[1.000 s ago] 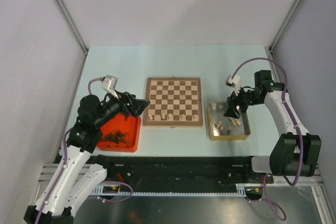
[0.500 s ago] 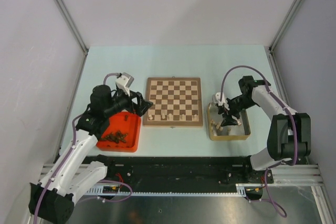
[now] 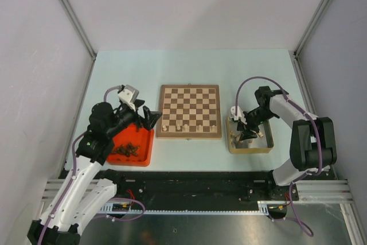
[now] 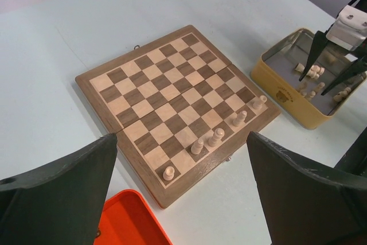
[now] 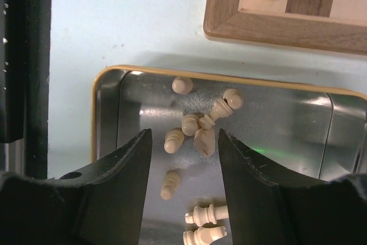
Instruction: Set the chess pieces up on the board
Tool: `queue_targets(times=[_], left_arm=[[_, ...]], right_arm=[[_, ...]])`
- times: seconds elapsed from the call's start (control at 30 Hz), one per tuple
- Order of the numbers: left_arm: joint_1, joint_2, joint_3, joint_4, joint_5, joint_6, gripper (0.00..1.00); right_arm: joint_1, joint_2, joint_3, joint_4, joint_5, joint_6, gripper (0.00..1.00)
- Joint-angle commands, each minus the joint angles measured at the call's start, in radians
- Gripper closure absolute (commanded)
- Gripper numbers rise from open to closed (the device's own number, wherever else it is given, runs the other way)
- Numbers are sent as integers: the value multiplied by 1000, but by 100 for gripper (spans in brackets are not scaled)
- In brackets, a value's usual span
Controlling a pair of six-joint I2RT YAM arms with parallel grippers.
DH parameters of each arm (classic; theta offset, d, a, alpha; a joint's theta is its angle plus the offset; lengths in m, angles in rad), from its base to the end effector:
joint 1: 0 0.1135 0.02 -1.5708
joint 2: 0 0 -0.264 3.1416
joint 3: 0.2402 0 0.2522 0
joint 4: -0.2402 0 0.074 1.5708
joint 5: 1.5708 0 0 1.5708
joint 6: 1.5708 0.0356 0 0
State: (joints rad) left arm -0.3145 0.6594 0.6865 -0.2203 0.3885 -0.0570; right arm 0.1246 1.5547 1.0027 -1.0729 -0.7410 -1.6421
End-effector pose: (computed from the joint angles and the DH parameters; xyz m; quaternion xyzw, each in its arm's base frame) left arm 0.1475 -0.0622 0.3213 0.2189 0.7355 -0.2616 0.5854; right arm 0.2454 0.0550 0.2000 -0.7139 0.5989 0.2800 0.2307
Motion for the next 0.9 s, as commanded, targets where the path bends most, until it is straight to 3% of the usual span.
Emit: queue_targets(times=[0.0, 0.27, 0.7, 0.87], left_arm=[[-1, 16, -1, 19, 7, 49, 0], [-1, 16, -1, 18, 9, 48, 0], [-1, 16, -1, 18, 18, 46, 0], [-1, 16, 1, 18, 18, 45, 0]], right_arm=[[3, 39, -3, 45, 38, 30, 47], [4, 67, -4, 56, 54, 50, 55], [-16, 51, -3, 54, 58, 64, 86], [-51, -27, -3, 108, 57, 189, 92]])
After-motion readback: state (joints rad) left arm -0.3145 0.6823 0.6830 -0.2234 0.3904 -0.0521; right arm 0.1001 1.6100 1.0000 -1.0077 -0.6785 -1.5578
